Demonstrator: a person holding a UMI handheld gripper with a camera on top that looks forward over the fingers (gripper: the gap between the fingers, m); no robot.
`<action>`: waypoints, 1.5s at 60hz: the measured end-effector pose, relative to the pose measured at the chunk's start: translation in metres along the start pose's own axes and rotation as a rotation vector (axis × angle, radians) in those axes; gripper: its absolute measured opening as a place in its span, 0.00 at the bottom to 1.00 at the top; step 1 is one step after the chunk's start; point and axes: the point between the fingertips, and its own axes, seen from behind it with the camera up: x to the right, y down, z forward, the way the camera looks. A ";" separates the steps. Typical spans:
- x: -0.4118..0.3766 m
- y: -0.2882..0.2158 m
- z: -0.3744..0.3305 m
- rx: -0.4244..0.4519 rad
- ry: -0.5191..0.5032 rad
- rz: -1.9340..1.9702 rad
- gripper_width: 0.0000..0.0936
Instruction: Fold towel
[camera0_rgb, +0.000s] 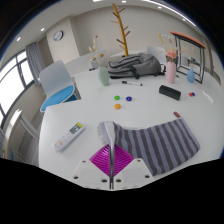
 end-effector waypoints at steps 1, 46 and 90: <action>-0.008 -0.006 -0.005 0.003 -0.012 0.025 0.02; 0.224 -0.030 -0.032 0.027 0.260 -0.055 0.86; 0.146 -0.058 -0.331 0.135 0.287 -0.083 0.91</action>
